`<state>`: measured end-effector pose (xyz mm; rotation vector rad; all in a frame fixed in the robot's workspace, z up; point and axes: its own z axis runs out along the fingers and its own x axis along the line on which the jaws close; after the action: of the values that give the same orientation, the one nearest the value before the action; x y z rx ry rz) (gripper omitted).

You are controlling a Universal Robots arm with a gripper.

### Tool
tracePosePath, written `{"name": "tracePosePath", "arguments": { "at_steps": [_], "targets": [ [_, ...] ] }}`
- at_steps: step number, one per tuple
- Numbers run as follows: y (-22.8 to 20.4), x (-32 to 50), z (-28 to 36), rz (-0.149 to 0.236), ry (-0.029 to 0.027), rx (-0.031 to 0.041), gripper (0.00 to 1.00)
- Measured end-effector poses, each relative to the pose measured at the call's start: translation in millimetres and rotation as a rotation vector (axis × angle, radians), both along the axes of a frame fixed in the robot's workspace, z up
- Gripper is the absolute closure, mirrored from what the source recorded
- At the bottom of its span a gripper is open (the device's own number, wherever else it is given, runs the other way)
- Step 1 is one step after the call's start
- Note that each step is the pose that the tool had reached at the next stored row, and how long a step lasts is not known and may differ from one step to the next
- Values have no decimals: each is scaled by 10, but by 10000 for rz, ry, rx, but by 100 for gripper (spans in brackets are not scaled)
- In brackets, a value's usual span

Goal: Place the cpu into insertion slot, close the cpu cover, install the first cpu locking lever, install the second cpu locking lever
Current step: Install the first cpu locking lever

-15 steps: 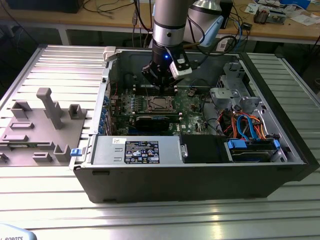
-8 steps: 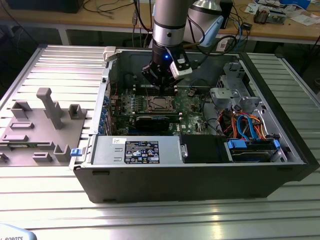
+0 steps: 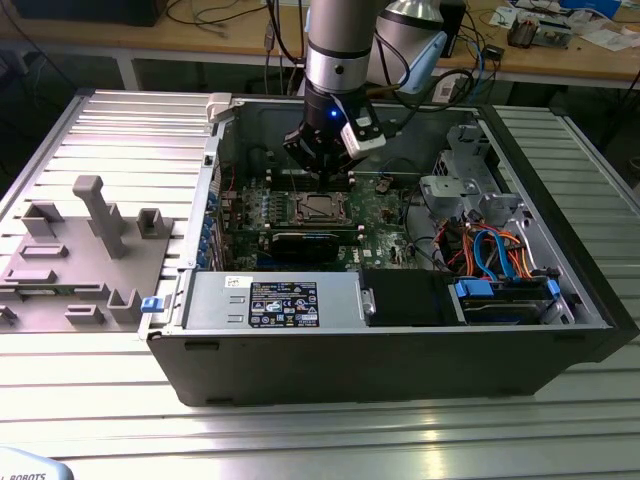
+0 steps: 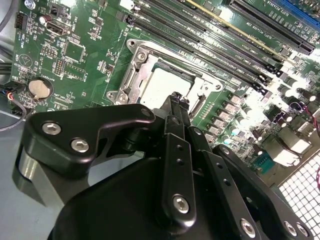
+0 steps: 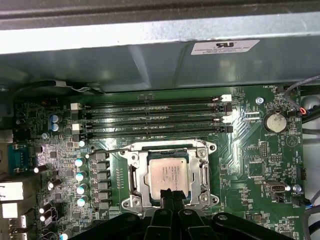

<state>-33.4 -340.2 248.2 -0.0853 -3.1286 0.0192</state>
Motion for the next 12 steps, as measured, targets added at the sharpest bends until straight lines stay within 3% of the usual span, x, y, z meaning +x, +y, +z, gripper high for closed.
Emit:
{"name": "tracePosePath", "arguments": {
  "at_steps": [12],
  "targets": [
    [0, 0, 0, 95, 0, -1, 89]
  ]
}}
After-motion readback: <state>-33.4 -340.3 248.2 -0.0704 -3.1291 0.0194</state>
